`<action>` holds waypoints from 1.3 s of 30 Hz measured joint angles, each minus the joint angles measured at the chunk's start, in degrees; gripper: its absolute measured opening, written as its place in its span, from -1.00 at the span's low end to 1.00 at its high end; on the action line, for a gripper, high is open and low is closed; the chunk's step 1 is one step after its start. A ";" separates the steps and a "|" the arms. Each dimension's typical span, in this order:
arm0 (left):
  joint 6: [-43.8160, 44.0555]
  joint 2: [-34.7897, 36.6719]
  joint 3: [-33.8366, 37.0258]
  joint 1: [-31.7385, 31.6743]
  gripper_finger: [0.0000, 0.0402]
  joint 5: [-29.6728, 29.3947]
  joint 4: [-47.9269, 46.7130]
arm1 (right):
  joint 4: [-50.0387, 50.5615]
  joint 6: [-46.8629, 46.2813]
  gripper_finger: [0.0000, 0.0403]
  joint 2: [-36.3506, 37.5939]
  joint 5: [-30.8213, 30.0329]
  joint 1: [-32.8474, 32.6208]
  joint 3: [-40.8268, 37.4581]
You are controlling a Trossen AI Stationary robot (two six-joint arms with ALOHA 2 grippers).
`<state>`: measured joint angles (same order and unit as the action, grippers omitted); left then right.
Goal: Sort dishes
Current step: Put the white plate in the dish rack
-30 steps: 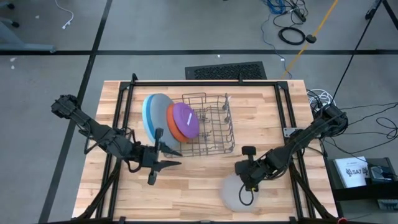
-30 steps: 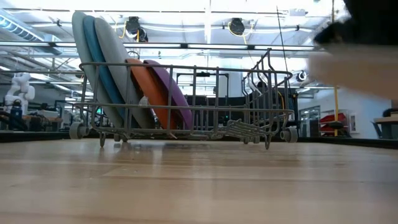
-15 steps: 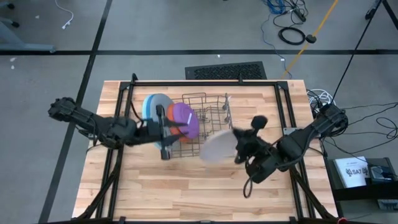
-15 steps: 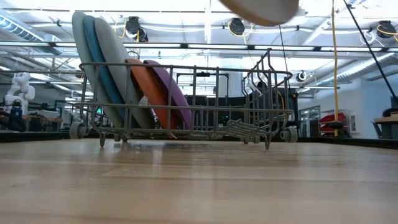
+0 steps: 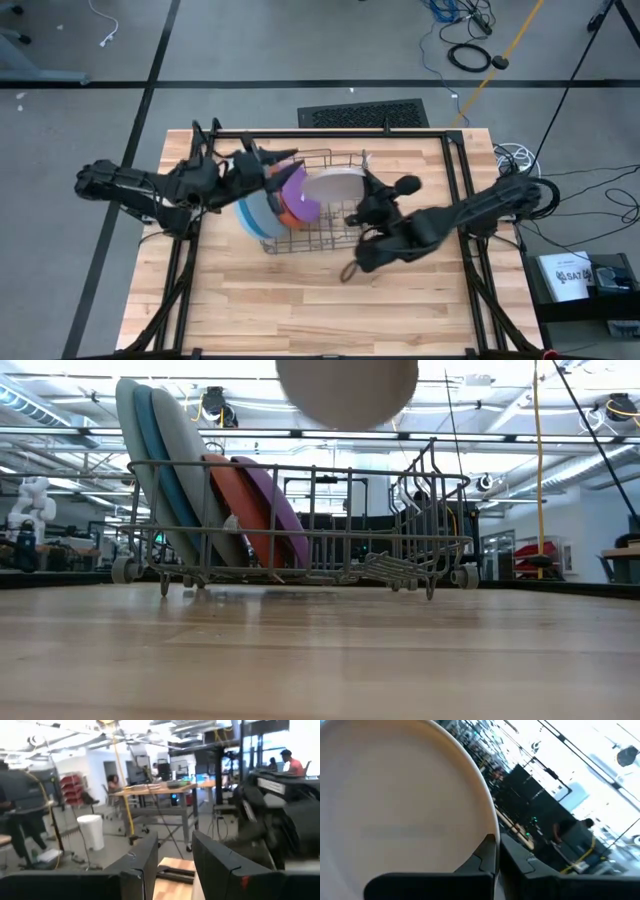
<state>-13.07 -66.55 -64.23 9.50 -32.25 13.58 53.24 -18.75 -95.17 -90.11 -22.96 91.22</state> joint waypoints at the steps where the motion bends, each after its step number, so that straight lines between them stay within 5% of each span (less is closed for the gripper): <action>1: 0.47 0.03 -0.04 -0.82 -0.40 0.31 -0.72 | -0.16 0.03 -1.00 -1.44 0.08 0.59 0.00; 10: 4.95 -0.16 0.02 -5.60 -0.40 9.81 -15.32 | -0.06 -5.45 -1.00 -7.06 0.23 3.84 -0.04; 19: 2.18 -2.37 0.07 -6.95 -0.40 11.60 -20.30 | -0.08 -4.32 -1.00 -6.10 0.24 4.02 -0.04; 34: -3.59 -6.89 0.07 -8.92 -0.40 9.24 -24.99 | -2.56 -1.69 -1.00 -6.10 0.42 4.11 -0.04; 39: -6.83 -7.84 -0.16 -9.21 -0.67 5.55 -24.28 | -3.13 0.40 -1.00 -6.10 0.00 4.21 -0.04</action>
<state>-19.90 -74.39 -64.39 0.30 -26.70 -10.70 50.11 -18.35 -101.27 -90.11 -18.74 91.18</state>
